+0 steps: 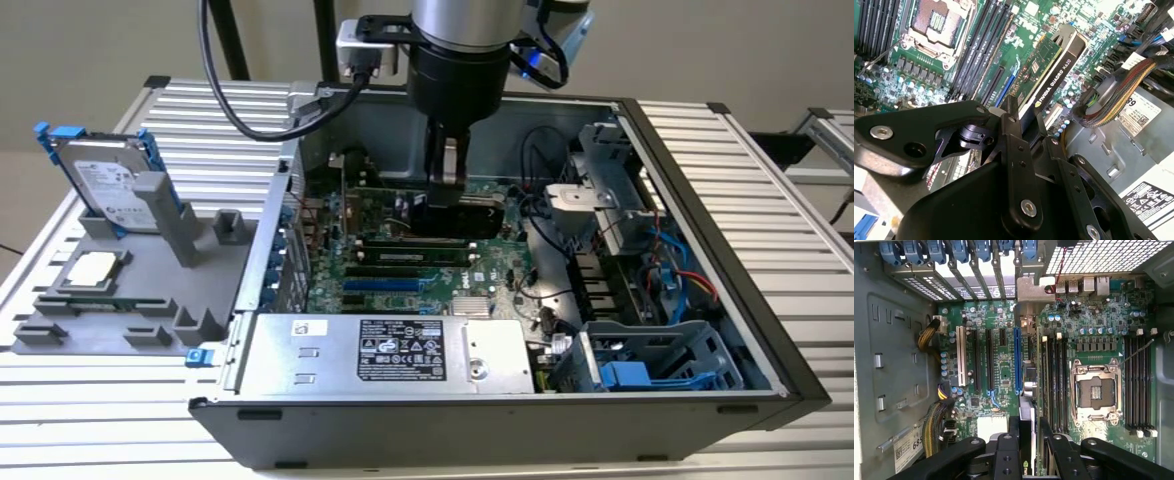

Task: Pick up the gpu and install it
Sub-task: 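Insert the gpu into the slot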

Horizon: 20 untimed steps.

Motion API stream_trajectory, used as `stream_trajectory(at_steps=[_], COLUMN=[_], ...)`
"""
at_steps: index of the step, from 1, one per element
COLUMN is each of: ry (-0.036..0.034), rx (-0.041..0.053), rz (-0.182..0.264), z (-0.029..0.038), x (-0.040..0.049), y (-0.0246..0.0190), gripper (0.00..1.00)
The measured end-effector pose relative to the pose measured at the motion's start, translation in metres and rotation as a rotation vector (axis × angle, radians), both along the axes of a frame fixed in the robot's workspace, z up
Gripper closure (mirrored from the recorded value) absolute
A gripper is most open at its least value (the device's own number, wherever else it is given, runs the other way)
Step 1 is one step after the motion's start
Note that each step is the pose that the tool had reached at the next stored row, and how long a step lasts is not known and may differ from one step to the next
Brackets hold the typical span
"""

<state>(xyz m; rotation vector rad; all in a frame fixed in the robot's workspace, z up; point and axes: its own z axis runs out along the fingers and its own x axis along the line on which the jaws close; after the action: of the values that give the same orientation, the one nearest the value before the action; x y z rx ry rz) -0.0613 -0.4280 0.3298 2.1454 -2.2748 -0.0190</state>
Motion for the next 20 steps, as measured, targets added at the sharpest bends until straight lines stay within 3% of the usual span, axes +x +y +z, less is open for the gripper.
stream_trajectory(at_steps=[10,20], ry=[0.0002,0.0000], rx=[0.0003,0.0002], rz=[0.000,0.000], z=[-0.0108,-0.0113], x=[-0.0001,-0.0002], y=[0.0007,0.0006], gripper=[1.00,1.00])
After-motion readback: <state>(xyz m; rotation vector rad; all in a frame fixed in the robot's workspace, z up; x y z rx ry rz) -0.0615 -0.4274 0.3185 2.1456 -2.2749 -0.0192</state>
